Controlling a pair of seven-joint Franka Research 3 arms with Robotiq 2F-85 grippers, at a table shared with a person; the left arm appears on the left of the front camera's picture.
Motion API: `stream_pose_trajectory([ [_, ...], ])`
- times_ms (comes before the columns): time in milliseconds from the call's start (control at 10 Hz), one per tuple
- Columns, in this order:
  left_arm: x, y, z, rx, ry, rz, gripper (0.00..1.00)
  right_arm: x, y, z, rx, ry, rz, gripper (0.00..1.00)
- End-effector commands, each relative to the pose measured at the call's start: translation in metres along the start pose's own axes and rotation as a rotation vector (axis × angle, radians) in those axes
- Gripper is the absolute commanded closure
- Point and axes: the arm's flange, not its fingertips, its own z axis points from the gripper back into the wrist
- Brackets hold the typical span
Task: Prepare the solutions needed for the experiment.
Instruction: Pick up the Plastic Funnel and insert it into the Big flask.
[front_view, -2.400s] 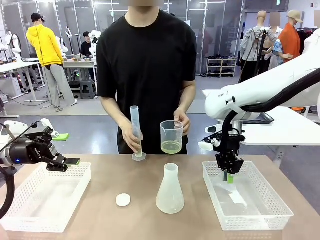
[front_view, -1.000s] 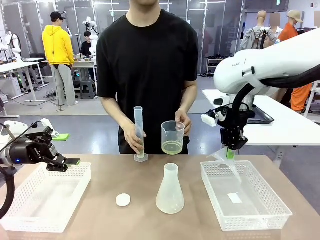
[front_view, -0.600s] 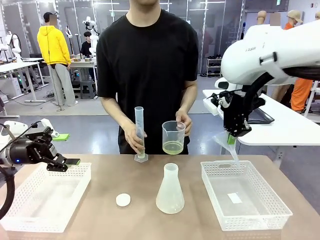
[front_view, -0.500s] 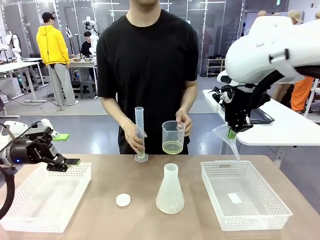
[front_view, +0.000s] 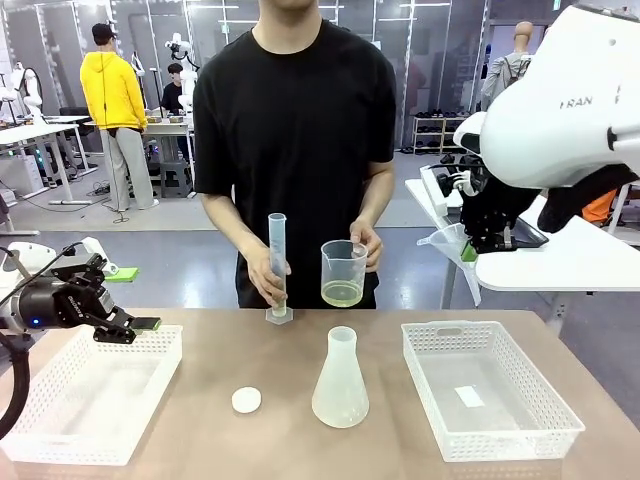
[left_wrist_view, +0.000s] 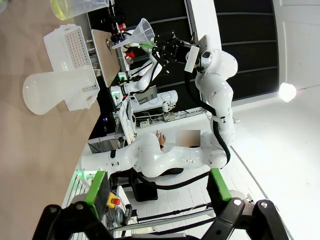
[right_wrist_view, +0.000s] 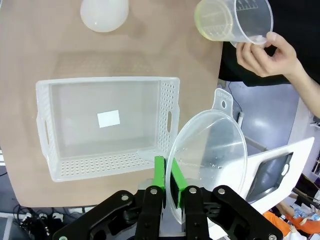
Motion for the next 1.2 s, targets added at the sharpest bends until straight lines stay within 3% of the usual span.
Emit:
stream_pose_trajectory([
  [0,0.001,-0.003,-0.001,-0.015,-0.004,-0.005,0.0,0.001,-0.01,-0.001,0.029,0.008,0.014,1.0],
  [300,0.001,-0.003,-0.001,-0.015,-0.004,-0.005,0.0,0.001,-0.01,-0.001,0.029,0.008,0.014,1.0],
  [400,0.001,-0.003,-0.001,-0.015,-0.004,-0.005,0.0,0.0,-0.004,-0.004,0.019,-0.002,0.013,0.94],
  [800,0.001,-0.003,-0.001,-0.015,-0.004,-0.005,0.0,0.061,0.001,0.009,-0.152,-0.125,0.197,0.94],
  [1100,0.001,-0.003,-0.001,-0.015,-0.004,-0.005,0.0,0.096,0.012,0.018,-0.214,-0.292,0.27,0.94],
])
